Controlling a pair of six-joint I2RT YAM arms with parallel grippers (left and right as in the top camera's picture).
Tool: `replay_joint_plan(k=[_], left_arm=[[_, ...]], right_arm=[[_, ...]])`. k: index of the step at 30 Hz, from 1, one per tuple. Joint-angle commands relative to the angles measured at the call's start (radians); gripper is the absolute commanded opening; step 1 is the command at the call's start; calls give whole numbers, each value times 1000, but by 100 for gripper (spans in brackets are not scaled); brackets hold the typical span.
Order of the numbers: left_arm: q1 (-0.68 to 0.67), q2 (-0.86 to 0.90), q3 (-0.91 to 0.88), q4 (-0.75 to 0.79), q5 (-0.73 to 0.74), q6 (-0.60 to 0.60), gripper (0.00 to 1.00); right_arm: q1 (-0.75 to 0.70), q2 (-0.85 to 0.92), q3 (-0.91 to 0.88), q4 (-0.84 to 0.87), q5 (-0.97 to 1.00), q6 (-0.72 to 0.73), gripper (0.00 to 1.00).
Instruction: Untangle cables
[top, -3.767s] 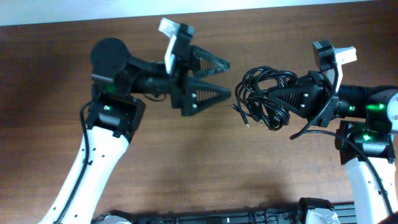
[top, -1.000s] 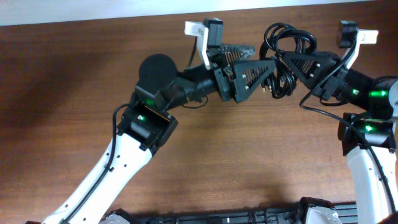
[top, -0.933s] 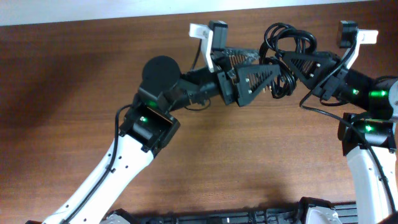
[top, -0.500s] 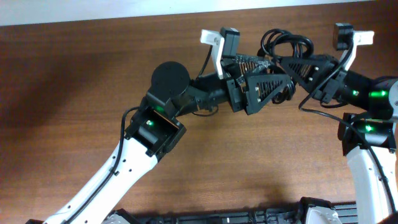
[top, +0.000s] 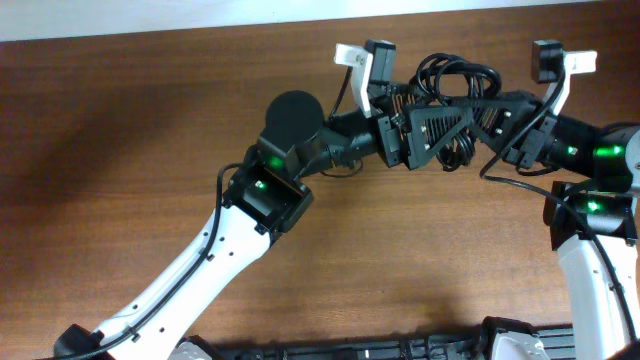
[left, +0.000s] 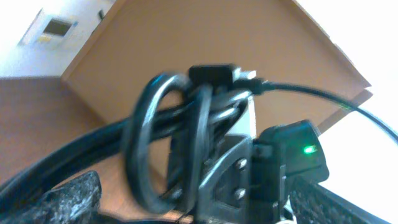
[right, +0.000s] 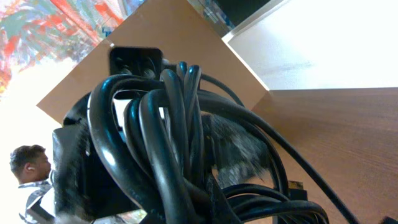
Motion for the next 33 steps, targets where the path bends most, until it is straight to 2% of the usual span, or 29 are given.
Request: replay_joint_plan(k=[1,3,5,6,7,11,13,20,23,26,29,31,33], left_arm=[[0,3,16,69,-33,-5,92],[5,3,16,94,-33,-5,90],[7,3,16,105,-33,-5,83],[7,3,16,107,-33,-5,75],[7,3,16,107,-34,-5,59],[7,3,16,105,-33,-5,17],[7,3,16,102,-33,-5,2],[11,3,16,98,-33,-4,0],[33,3,16,87,-21,-4,0],[66,3,16,76,11,-2,0],[120,3,16,69,96,38,0],[188,3,16,51,206,79,0],[226,3,16,32,258,101,0]], right_arm=[[-5,-10,8,8,-64,8,4],[-5,-10,8,8,-72,8,4],[-5,-10,8,8,-72,8,4],[-5,-10,8,7,-72,8,4],[-5,-10,8,8,-72,8,4],[-5,-10,8,8,-75,8,4],[-5,-10,8,8,-71,8,4],[-5,-10,8,8,-65,7,4],[-6,-10,8,8,-64,6,17],[-6,-10,8,8,-64,4,20],[-6,-10,8,8,-65,3,39],[-7,-10,8,8,-60,-23,66],[-7,-10,8,7,-31,-18,68]])
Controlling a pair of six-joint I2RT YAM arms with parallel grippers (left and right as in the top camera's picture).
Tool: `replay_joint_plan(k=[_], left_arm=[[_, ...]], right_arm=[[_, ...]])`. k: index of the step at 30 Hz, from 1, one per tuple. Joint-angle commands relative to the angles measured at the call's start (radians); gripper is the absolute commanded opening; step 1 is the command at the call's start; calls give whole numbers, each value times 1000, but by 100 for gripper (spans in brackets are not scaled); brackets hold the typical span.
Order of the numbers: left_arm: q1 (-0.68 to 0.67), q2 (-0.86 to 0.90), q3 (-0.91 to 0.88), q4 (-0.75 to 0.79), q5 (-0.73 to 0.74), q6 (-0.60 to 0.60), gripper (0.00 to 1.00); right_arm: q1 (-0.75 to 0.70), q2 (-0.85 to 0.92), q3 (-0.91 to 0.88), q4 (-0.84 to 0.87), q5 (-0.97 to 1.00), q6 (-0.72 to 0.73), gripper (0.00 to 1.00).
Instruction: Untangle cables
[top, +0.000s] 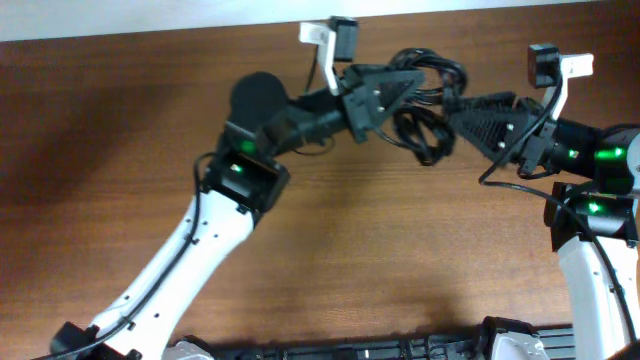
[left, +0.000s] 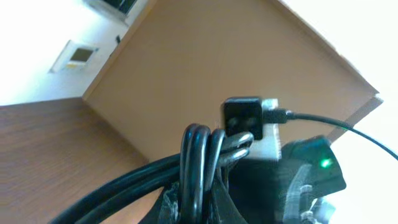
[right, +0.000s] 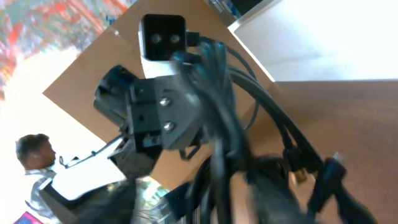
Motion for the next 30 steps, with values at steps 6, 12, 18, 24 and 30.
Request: replay_joint_plan(k=[6,12,18,24,30], left_arm=[[151,-10,17,-73,223,98,0],[158,-10,17,-73,219,105,0],[161,-10,17,-95,148,158,0],[161,-10,17,-131,127,371,0],[160,-8,17,-293,124,719,0]], right_arm=[[-4,-6,8,-29,156,-9,75],[-4,-6,8,-139,351,-51,75],[-2,-11,8,-420,608,-357,76],[-2,-22,8,-600,670,-713,73],[47,-130,16,-756,720,-1054,81]])
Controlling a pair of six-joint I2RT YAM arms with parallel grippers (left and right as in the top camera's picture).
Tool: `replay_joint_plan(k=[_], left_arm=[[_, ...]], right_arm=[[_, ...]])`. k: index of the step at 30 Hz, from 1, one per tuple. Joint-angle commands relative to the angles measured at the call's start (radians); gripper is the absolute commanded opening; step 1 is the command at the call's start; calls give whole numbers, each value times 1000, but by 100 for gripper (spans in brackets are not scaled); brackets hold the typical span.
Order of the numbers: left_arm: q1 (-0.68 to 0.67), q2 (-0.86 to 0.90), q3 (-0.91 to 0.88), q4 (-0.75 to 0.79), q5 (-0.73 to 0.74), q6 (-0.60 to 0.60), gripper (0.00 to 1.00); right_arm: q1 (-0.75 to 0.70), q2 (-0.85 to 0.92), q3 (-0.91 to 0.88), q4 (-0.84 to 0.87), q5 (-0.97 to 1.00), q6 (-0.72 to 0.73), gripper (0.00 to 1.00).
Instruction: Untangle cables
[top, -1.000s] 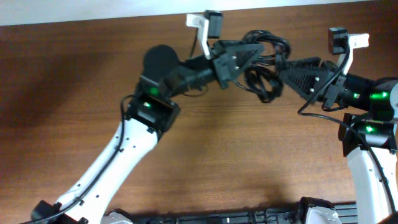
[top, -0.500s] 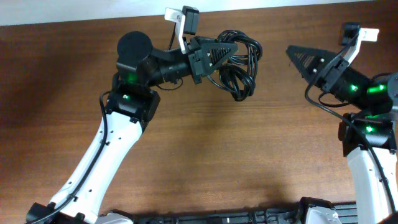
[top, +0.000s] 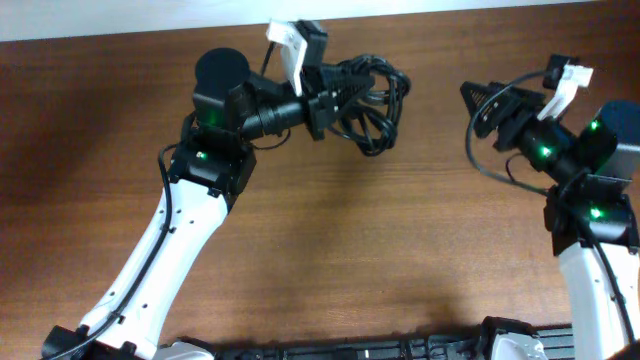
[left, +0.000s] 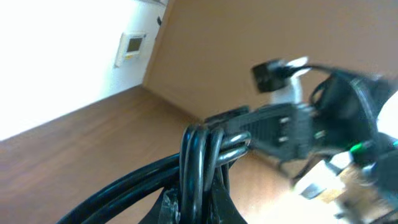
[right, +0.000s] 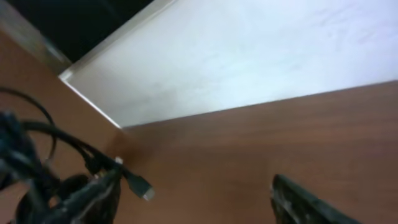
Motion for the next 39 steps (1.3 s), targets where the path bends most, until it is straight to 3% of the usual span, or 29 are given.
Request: replay_joint_plan(k=[1,5,10,13,18,22,26,35,37,39], left_arm=[[5,-9,17,-50,-6,246,0],[-10,-9,17,-77,-5,264,0],[-113,-9,17,-78,-6,294,0],[-180,-9,17,-91,-6,320,0],[-198,-9,17,-125,-6,342,0],[-198,-9,17,-145,7,342,0],[-204,-10,17,-145,89,342,0],[-216,-9,17,-142,89,342,0],[-233,-9,17,-142,93,342,0],[-256,-9,17,-142,92,343,0]], right_arm=[[57,-104,19,-71,70,-318,81],[156,-192,30,-190,156,-461,92],[307,-279,30,-280,234,-632,93],[411,-325,30,-362,431,-790,93],[474,-395,30,-385,602,-839,93],[475,-430,30,-385,602,-840,67],[475,-429,30,-389,548,-840,49],[475,-429,30,-397,496,-839,53],[475,-429,30,-400,496,-839,52],[475,-429,30,-400,496,-839,43]])
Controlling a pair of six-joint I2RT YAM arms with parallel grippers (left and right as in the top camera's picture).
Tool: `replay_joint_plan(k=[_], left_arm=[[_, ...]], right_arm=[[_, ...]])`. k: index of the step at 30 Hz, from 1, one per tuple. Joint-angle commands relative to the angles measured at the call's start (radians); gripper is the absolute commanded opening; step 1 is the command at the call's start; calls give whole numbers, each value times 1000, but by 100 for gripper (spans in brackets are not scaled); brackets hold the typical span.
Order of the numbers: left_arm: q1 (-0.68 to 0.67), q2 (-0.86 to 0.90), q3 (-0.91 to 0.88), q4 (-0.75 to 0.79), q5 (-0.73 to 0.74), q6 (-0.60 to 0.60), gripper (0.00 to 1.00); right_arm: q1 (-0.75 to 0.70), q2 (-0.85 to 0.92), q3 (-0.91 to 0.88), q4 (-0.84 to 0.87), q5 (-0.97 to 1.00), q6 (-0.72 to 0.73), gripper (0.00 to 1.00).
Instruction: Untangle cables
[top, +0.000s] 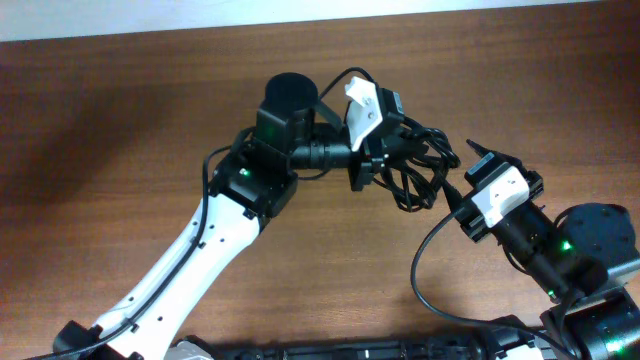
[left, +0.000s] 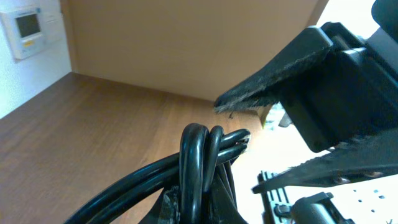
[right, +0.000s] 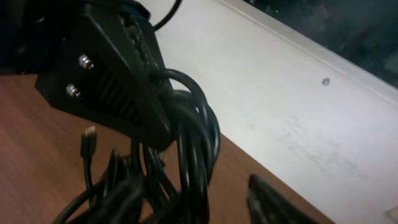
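Observation:
A tangled bundle of black cables (top: 412, 172) hangs above the table's middle. My left gripper (top: 372, 158) is shut on it from the left. In the left wrist view several strands (left: 200, 155) rise from between that gripper's (left: 200, 200) jaws. My right gripper (top: 468, 166) sits at the bundle's right edge, pointing up-left, and is open. In the right wrist view the loops (right: 186, 143) fill the left and middle of the right gripper (right: 186, 208). One finger (right: 268, 198) shows to their right, apart from them, and the other is hidden behind cable. A small plug (right: 88, 134) dangles at the left.
The brown wooden table (top: 120, 150) runs under both arms, with a white wall strip along its far edge. The right arm's own thin cable (top: 428, 262) loops beside its wrist. A black ridged strip (top: 380, 350) lies along the near edge.
The left gripper, still holding the bundle, has moved from the back left to the table's middle. The right gripper, then far off at the back right, is now low at the bundle's right edge.
At first both grippers were close together in the bundle at the back of the table. Then they stood further apart with cables spread between them. Then the right gripper was open and clear while the left alone held the bundle. Now both meet at mid-table.

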Motion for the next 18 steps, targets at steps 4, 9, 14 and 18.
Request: replay_joint_plan(k=[4,9,14,18], left_arm=[[-63,-9,17,22,6,35,0],[-60,-10,17,14,-16,34,0],[-57,-10,17,-2,-99,20,0],[-33,-9,17,-49,-300,-133,0]], right_arm=[[7,-2,18,-9,-2,-5,17],[7,-2,18,-23,-1,-5,4],[5,-2,18,-56,2,-5,4],[5,-2,18,-69,2,0,4]])
